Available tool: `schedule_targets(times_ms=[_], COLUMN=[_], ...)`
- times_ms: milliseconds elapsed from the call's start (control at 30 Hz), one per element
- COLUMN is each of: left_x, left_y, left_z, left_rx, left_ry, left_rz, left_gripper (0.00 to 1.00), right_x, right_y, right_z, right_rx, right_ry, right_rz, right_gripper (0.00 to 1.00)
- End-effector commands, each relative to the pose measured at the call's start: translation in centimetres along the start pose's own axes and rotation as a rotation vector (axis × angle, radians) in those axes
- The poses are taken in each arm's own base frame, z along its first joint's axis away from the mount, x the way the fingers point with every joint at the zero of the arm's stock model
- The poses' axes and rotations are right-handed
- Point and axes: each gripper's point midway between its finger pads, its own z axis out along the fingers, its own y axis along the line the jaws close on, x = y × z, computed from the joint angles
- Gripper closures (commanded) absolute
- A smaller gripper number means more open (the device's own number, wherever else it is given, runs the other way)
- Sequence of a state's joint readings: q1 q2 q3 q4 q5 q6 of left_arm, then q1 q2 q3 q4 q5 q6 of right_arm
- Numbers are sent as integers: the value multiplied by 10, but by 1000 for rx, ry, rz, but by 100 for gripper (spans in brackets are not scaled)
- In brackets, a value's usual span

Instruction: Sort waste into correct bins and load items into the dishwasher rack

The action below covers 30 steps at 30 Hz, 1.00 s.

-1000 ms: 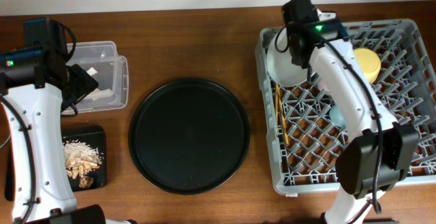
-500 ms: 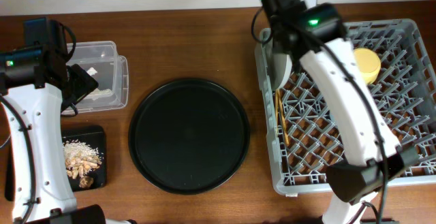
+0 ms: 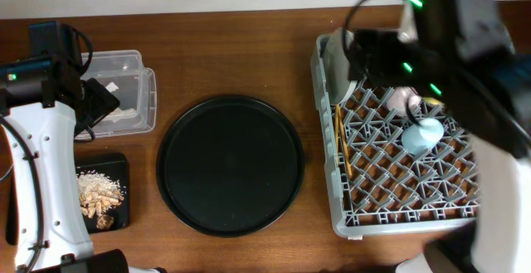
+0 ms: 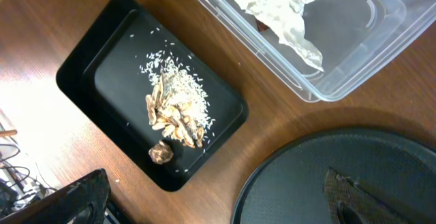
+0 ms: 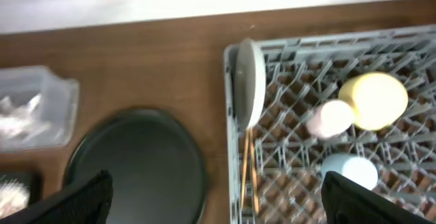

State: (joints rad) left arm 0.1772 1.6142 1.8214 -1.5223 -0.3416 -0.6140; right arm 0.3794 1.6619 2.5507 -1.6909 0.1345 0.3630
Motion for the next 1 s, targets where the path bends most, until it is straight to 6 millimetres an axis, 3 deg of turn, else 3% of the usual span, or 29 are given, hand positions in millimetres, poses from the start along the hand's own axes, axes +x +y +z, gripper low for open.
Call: schedule_targets(times_ms=[0,67,233,367,500,767,967], left_x=[-3,-3,-3,-3,-3,-3,-3], left_y=[3,3,3,3,3,3,3], left_z=[-3,-3,-3,-3,-3,-3,-3], left_rx=[-4,-4,-4,-4,-4,-4,-4], left_ry=[-14,-14,-14,-14,-14,-14,-14], left_rz=[-6,-6,-6,-6,-6,-6,-6], left_gripper=[0,0,0,0,0,0,0], right_x=[48,92,169,198,209,206,192], right_y=[-4,-22,-51,-62,-65,-68,-71], right_z=[-35,-38,-37,-34,-29,-25,-7], right_rx=[-85,-57,-2,21,37,63,-6], right_ry=[62,136,240,276,307,305,97], right_rz=[-14,-15,112,147,144,130,92], right_gripper=[2,2,2,2,2,2,2])
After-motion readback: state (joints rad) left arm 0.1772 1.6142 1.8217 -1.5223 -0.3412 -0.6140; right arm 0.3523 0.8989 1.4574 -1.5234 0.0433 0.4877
